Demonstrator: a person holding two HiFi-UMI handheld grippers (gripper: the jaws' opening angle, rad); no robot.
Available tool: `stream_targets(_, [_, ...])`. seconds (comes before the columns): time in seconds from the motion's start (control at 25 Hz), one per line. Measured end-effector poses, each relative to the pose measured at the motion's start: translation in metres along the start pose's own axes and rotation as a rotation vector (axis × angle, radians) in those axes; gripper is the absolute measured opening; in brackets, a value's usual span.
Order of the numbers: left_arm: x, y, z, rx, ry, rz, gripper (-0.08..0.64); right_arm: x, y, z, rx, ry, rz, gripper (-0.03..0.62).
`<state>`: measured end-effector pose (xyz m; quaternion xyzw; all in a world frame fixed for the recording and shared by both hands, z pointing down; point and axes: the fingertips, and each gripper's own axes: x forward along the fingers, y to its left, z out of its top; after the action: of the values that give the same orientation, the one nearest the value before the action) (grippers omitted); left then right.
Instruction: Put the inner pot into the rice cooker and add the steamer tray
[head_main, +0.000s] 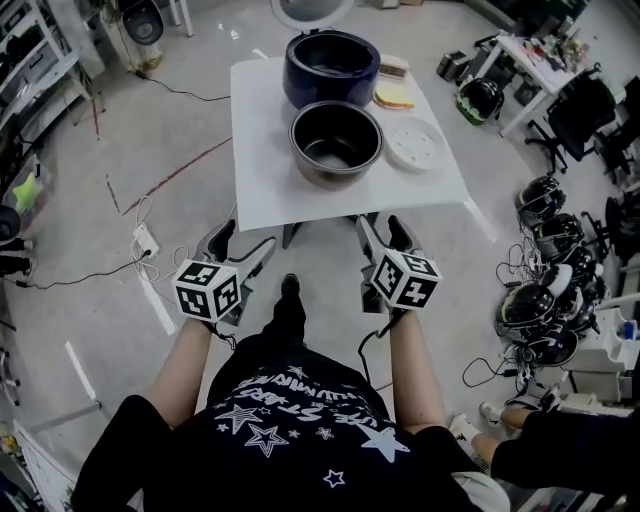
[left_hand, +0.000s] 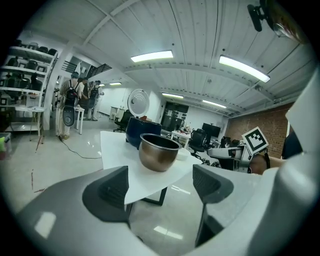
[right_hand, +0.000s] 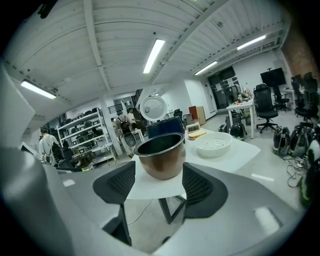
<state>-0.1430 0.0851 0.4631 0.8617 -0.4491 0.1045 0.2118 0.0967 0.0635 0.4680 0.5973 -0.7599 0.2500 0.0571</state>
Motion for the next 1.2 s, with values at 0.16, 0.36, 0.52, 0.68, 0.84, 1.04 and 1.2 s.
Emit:
stream_targets(0.16, [0.043,0.02,0.025,-0.012,-0.017,-0.01,0.394,0.036,-0.021,0.027,0.006,-0.004,-0.024,0.308])
stream_targets(0.36, [0.091,0.049,0.052,-0.014,-0.011,-0.02,0.394,0.081,-0.041,0.057,-0.013,0.004,-0.064,0.308])
stream_targets(0.52, [0.123,0.065,0.075,-0.016,-0.013,-0.033,0.394,0.116,-0.055,0.075,0.006,0.032,-0.088,0.307])
stream_targets(0.68, [0.15,0.078,0.093,-0.032,-0.007,-0.059,0.394,0.15,-0.062,0.087,0.013,0.083,-0.105,0.305])
stream_targets(0.84, [0.172,0.091,0.103,-0.044,0.009,-0.073,0.394,0.18,-0.069,0.091,0.004,0.157,-0.119,0.305])
stream_targets(1.04, [0.191,0.107,0.108,-0.061,0.02,-0.076,0.394,0.21,-0.082,0.084,-0.019,0.278,-0.147,0.284])
stream_targets(1.2, [0.201,0.116,0.111,-0.066,0.029,-0.084,0.394,0.222,-0.094,0.075,-0.027,0.347,-0.186,0.223])
